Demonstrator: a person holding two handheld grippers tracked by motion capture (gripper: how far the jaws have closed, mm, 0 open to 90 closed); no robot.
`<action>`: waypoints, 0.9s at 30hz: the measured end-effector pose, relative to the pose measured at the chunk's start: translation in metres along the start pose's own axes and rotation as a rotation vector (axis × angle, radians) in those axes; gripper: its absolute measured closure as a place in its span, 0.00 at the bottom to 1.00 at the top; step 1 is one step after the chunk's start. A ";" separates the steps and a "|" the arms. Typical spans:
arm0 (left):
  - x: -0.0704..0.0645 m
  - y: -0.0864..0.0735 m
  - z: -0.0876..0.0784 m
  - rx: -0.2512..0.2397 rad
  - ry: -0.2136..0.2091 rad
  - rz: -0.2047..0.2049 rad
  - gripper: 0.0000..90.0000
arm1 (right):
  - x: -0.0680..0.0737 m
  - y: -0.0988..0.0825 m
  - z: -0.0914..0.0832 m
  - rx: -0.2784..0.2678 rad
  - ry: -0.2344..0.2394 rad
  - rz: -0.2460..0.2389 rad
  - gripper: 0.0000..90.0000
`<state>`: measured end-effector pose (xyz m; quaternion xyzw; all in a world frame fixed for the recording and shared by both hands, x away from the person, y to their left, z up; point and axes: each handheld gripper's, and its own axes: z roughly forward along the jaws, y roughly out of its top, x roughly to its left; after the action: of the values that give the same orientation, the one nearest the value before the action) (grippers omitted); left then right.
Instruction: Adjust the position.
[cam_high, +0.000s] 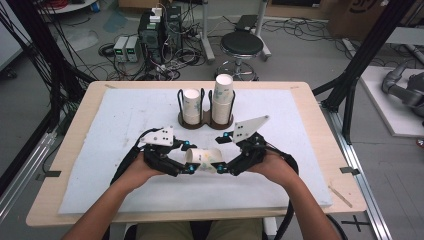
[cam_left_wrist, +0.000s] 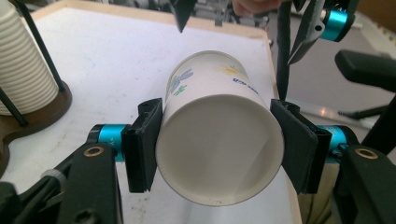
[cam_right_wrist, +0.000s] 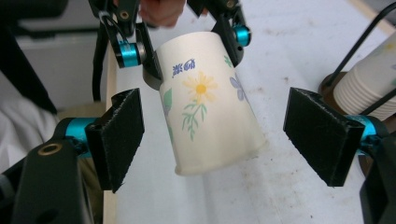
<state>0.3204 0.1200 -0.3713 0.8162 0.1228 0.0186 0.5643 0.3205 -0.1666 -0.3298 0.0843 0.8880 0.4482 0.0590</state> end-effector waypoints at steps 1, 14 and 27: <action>0.001 -0.001 -0.001 -0.015 0.004 -0.004 0.41 | -0.001 -0.004 -0.002 -0.011 -0.015 0.009 0.23; -0.002 -0.010 -0.008 -0.147 -0.023 0.014 0.41 | 0.004 -0.044 -0.003 -0.187 -0.023 0.098 0.23; -0.006 -0.011 -0.005 -0.158 -0.060 0.029 0.41 | 0.006 -0.058 0.012 -0.227 0.032 0.137 0.23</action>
<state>0.3121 0.1269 -0.3795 0.7710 0.0922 0.0119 0.6301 0.3110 -0.1900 -0.3842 0.1302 0.8246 0.5501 0.0234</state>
